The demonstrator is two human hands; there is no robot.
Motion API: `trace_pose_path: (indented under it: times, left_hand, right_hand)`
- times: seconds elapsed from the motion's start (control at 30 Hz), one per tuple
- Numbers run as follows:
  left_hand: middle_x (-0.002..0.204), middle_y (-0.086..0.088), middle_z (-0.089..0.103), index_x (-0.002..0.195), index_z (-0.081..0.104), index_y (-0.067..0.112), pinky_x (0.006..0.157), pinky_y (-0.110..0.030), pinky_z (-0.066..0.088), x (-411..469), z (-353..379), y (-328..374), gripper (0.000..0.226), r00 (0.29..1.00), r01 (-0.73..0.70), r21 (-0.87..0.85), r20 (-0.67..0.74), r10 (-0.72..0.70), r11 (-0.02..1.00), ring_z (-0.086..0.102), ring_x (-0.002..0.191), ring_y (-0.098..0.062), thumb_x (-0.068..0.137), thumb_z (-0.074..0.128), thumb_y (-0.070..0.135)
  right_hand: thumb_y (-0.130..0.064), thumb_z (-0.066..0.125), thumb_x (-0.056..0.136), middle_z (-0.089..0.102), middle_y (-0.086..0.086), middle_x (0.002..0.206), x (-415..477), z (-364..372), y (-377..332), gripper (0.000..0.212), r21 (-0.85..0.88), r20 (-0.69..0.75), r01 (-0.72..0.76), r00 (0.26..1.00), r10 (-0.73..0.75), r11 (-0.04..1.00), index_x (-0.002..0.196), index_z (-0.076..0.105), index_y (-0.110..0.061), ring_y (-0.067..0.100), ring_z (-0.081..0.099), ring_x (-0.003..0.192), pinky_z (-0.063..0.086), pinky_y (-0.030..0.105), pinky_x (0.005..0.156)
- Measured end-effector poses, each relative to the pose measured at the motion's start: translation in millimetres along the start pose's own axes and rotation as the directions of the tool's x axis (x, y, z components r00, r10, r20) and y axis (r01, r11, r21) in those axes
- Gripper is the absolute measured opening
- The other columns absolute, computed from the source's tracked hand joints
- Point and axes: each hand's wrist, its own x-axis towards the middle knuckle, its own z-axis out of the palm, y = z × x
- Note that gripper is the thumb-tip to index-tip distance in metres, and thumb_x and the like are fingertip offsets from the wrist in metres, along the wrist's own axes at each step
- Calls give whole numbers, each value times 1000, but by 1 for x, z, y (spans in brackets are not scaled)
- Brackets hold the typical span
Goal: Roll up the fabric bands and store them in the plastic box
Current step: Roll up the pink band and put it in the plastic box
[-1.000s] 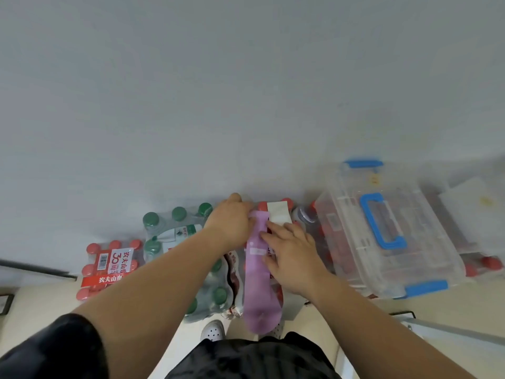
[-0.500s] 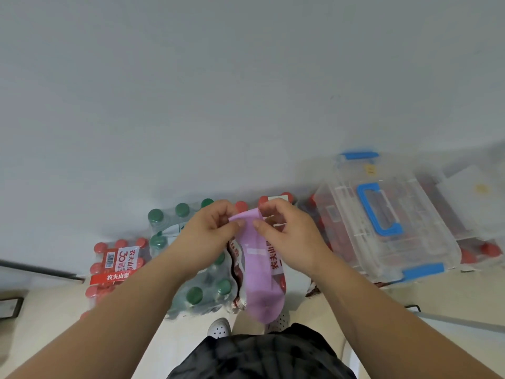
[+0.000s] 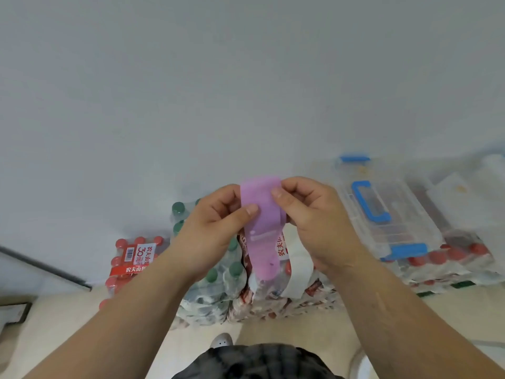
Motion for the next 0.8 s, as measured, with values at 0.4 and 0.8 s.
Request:
trace_pose_path:
  times: [0.4, 0.8]
  left_hand:
    - [88, -9, 71, 91, 72, 17, 70, -39, 51, -58, 58, 8, 12, 934, 83, 176, -358, -15, 981, 62, 78, -17, 95, 63, 24]
    - [102, -12, 72, 100, 71, 18, 75, -56, 61, -91, 90, -1, 14, 869, 217, 308, -492, -40, 926, 68, 100, -37, 101, 58, 21]
  right_hand:
    - [-50, 60, 93, 78, -1, 97, -61, -25, 23, 28, -38, 90, -112, 989, 115, 993, 100, 76, -29, 9, 71, 89, 56, 29, 79]
    - [-41, 58, 98, 73, 20, 106, -124, -35, 142, 22, -406, 172, -519, 766, 620, 753, 98, 73, -25, 23, 64, 83, 52, 37, 75]
